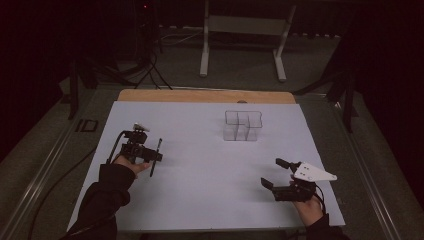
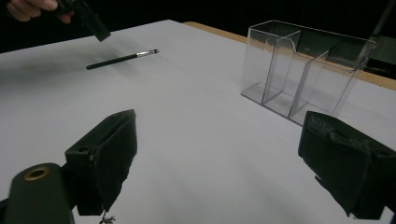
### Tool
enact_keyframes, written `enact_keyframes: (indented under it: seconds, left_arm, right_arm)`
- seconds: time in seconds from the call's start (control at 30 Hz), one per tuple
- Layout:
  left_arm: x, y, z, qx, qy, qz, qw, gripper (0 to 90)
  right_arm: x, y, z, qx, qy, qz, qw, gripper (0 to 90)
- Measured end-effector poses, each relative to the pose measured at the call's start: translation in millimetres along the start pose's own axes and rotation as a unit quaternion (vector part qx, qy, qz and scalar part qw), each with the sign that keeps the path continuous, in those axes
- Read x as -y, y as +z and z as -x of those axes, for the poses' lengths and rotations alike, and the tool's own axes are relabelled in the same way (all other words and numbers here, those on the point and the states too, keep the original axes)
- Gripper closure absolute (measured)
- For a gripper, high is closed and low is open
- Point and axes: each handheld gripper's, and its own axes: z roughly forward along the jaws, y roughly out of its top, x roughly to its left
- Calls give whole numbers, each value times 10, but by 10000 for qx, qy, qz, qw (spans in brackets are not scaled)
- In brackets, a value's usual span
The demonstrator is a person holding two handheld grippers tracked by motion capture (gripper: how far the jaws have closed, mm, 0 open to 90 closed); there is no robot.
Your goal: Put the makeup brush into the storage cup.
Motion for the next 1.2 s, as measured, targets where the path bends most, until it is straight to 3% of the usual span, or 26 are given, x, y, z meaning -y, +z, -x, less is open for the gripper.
enact_keyframes:
  seconds: [0.3,0.53,0.77,1.2]
  left_arm:
    - [11,119,-30,-87,-36,-327,9994,524]
    - [38,159,-48,-253,11,-540,9982,597]
    - [23,246,-53,-274,42,-741,9969,681]
    - [-65,356,-86,-376,-38,-804,9961,715]
  right_arm:
    - [4,-14,5,14,30,-30,10000,117]
    - [0,-15,-7,-9,-11,-43,10000,117]
    - [-1,-4,-22,-27,-61,-87,9999,117]
    - [5,3,-21,-58,-73,-114,9999,117]
